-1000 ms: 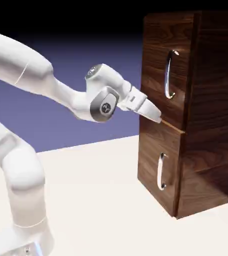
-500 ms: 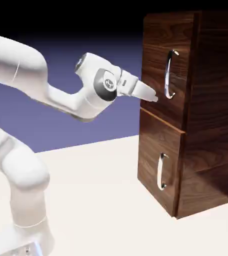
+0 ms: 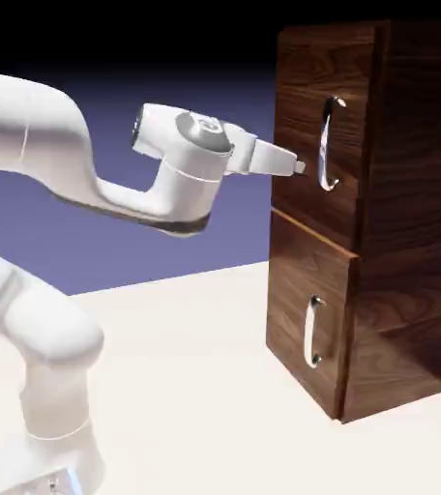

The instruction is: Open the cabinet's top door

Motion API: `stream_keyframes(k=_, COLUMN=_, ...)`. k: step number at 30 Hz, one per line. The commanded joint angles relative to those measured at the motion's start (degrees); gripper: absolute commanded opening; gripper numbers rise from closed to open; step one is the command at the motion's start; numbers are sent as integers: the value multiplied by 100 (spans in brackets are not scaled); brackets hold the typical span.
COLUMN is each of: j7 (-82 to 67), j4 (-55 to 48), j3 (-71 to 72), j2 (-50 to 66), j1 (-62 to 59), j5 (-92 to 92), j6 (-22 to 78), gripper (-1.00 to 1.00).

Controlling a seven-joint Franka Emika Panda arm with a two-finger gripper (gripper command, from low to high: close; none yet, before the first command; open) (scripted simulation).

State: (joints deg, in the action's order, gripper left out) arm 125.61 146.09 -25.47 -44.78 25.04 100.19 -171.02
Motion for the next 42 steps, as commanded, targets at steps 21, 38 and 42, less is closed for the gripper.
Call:
stream_keyframes(k=21, j7=3821, j4=-823, j3=-1292, j2=-410, j1=1309, j5=4609, j6=192, gripper=0)
stream_keyframes(k=38, j7=3180, j4=-20, j3=366, j2=-398, j1=-61, j5=2690, j6=1489, gripper=-100)
stream_keyframes(k=42, j7=2723, j4=417, j3=1104, j2=-746, j1=-489, j5=1693, j6=2072, gripper=-100)
